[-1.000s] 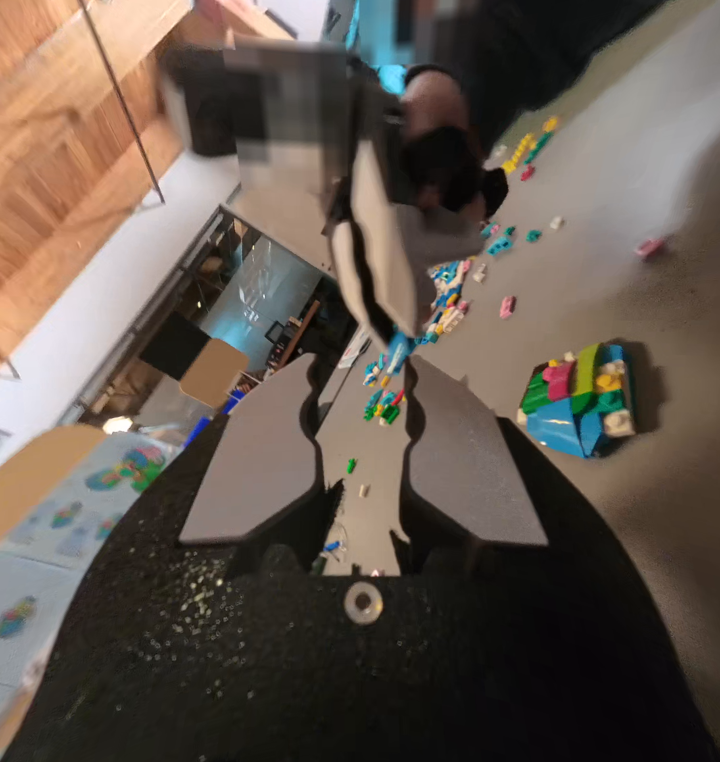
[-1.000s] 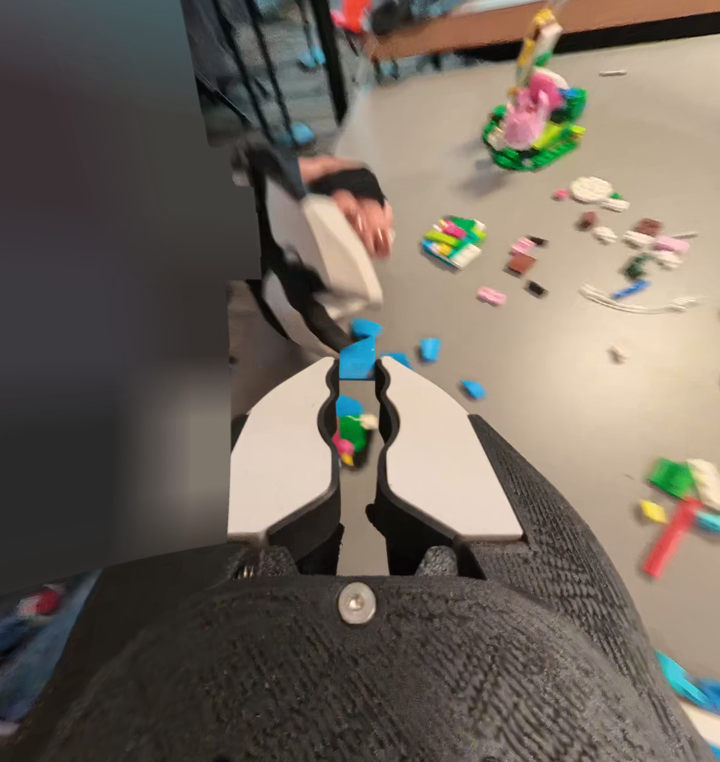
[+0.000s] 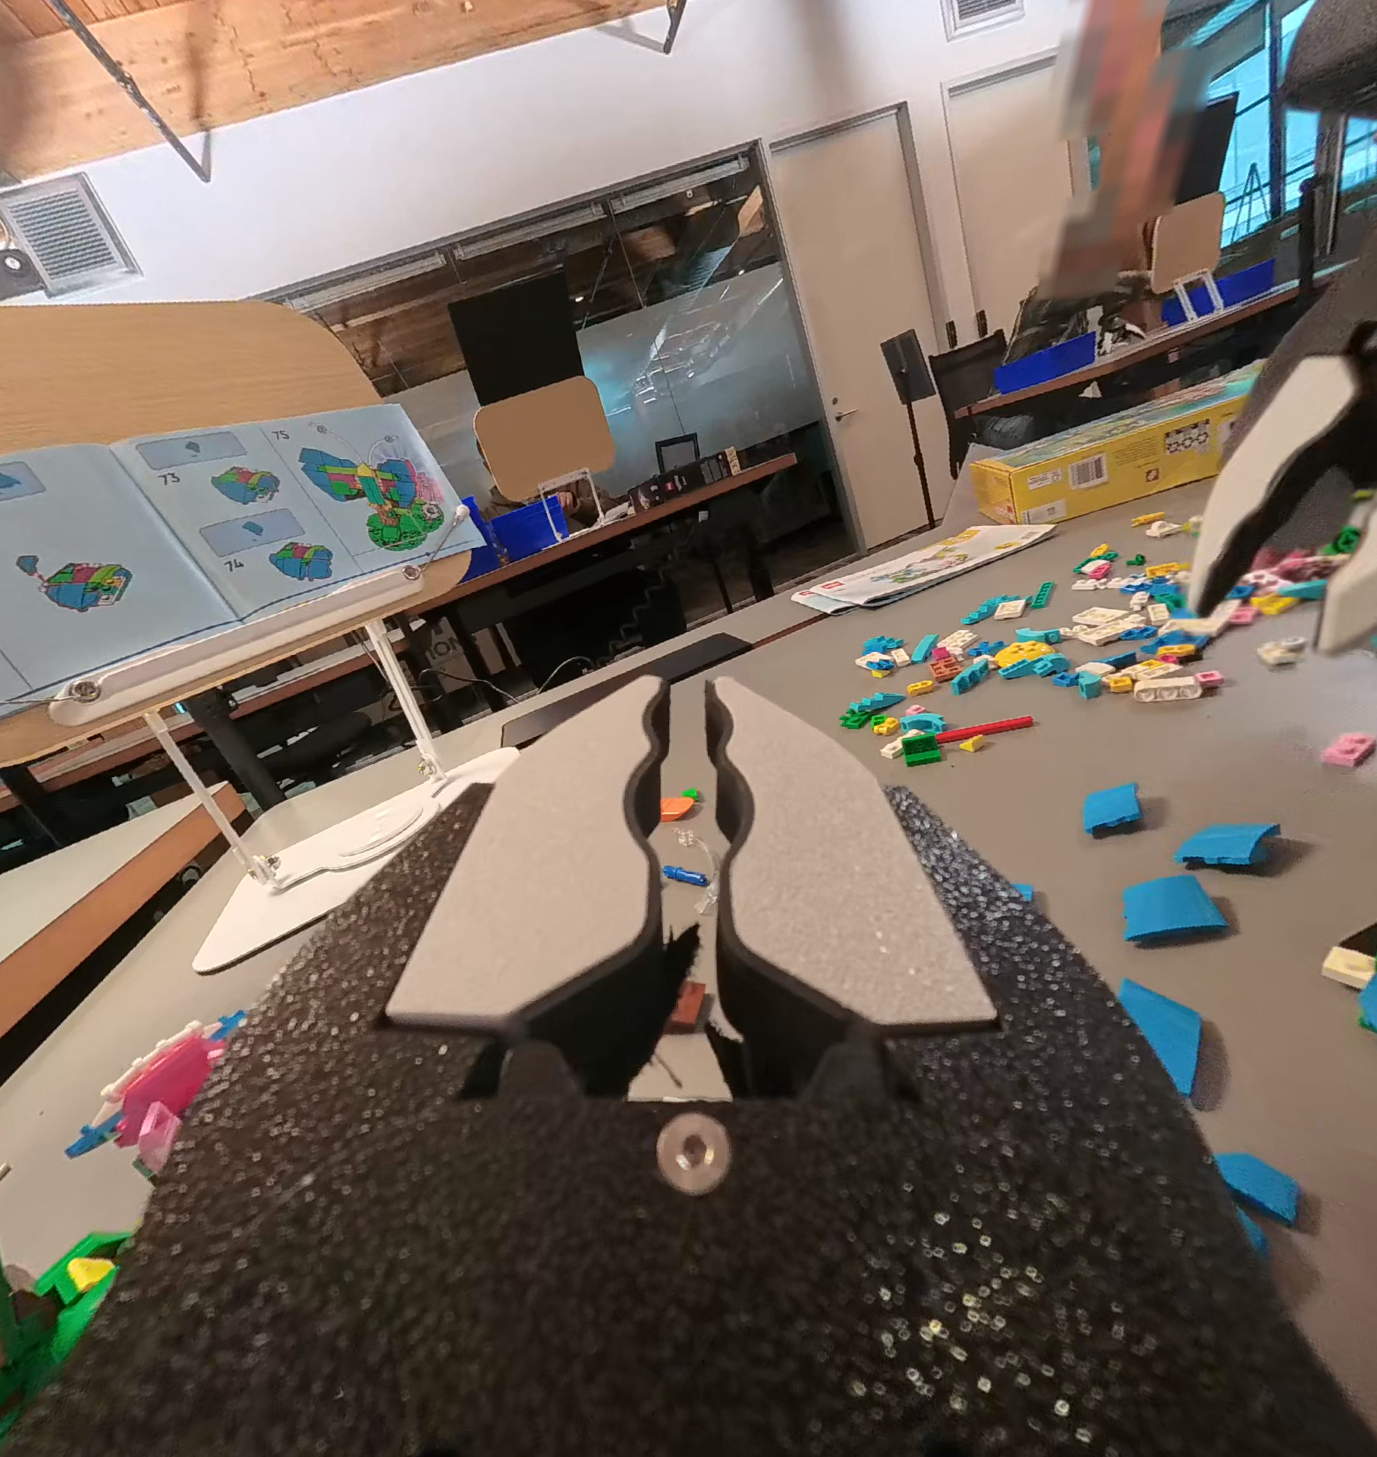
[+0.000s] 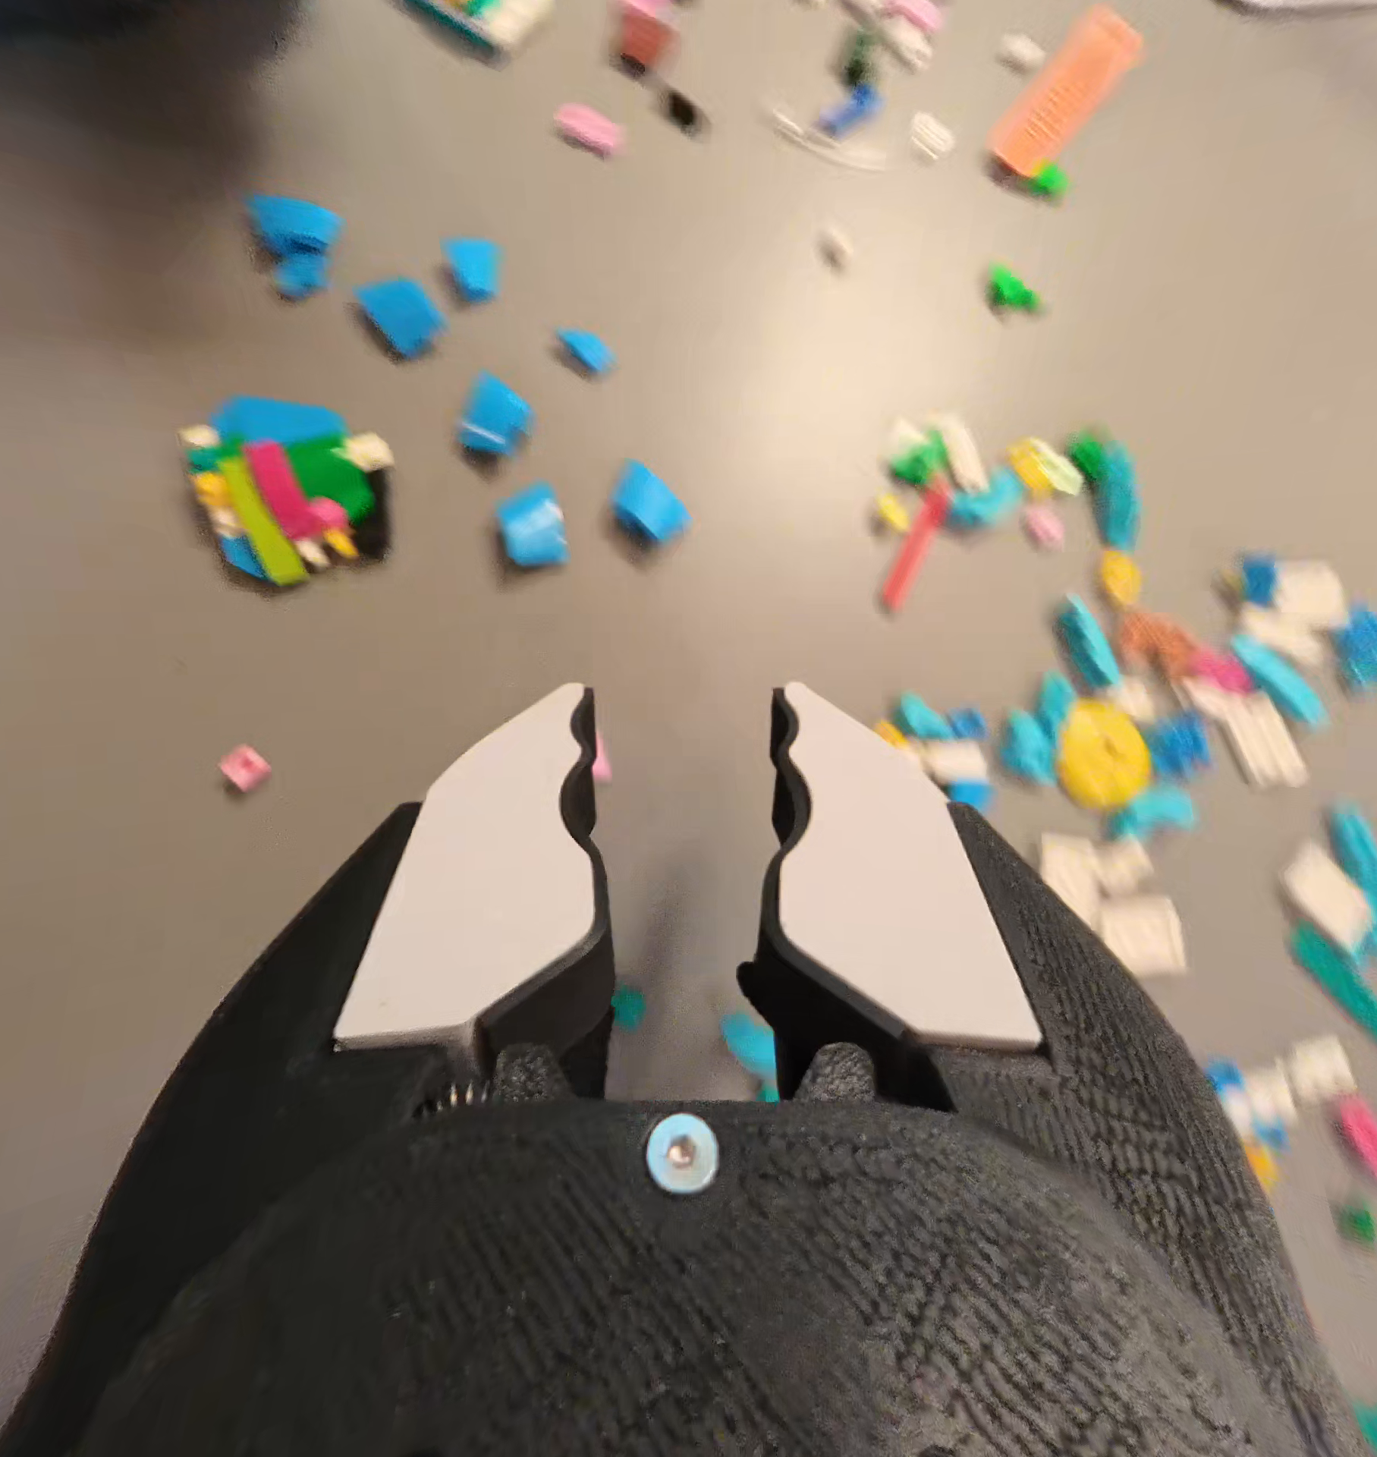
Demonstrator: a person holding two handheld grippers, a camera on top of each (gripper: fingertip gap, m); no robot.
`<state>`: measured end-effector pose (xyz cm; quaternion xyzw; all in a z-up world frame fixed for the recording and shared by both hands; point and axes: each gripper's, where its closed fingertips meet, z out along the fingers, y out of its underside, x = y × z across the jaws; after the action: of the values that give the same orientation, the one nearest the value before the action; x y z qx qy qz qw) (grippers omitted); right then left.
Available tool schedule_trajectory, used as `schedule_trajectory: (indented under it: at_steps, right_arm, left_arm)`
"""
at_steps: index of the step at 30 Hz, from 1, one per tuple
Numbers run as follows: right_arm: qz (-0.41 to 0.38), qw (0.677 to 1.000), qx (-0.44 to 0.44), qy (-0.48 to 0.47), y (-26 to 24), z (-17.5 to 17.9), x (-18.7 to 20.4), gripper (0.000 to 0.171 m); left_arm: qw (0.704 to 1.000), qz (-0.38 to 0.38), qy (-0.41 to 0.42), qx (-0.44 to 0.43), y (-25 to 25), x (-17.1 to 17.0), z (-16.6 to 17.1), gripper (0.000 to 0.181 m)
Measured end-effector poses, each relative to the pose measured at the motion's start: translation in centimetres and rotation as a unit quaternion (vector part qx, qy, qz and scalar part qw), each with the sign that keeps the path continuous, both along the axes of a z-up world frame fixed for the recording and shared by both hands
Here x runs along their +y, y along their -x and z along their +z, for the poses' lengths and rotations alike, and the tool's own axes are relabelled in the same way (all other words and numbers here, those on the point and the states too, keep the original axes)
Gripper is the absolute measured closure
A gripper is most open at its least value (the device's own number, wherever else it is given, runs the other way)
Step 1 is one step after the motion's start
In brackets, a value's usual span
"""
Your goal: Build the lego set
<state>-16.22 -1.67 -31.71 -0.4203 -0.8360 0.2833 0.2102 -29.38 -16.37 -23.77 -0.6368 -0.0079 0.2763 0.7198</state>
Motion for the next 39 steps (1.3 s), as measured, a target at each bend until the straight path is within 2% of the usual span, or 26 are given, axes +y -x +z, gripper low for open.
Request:
schedule_trajectory:
  at_steps: [1, 4, 7, 16, 20, 24, 32, 36, 39]
  right_arm:
    - [-0.038, 0.999, -0.012, -0.002, -0.7, 0.1, 2.0, 0.131]
    - [-0.104, 0.992, -0.074, -0.019, -3.2, -1.2, 5.7, 0.140]
    - [-0.117, 0.989, -0.073, -0.054, -3.2, -1.8, 7.3, 0.149]
    - [-0.066, 0.992, -0.073, -0.079, 0.1, -2.5, 8.9, 0.152]
    - [-0.011, 0.991, -0.101, -0.082, 0.4, -3.1, 9.0, 0.152]
    - [0.011, 0.986, -0.145, -0.077, 0.1, -3.7, 9.0, 0.149]
    - [0.034, 0.985, -0.127, -0.108, 0.1, -3.6, 9.0, 0.157]
    - [0.017, 0.994, -0.090, -0.063, 0.4, -2.5, 8.4, 0.160]
    - [0.030, 0.997, -0.042, 0.057, 1.0, -0.2, 5.2, 0.160]
  left_arm:
    - [1.000, -0.001, 0.000, 0.000, 0.0, 0.0, 0.0, 0.174]
    - [1.000, -0.008, -0.004, -0.011, -0.2, 0.1, 0.0, 0.174]
    - [1.000, -0.012, 0.003, -0.005, -0.4, 0.3, -0.1, 0.174]
    - [1.000, -0.017, 0.008, -0.001, -0.7, 0.4, -0.1, 0.176]
    - [1.000, -0.022, 0.011, 0.003, -0.9, 0.5, -0.2, 0.176]
    - [0.999, -0.030, 0.016, 0.008, -1.2, 0.7, -0.3, 0.176]
    - [0.999, -0.041, 0.022, 0.016, -1.7, 0.9, -0.3, 0.177]
    - [0.997, -0.061, 0.028, 0.031, -2.8, 1.3, -0.2, 0.177]
    - [0.992, -0.105, 0.039, 0.061, -5.2, 2.1, 0.0, 0.173]
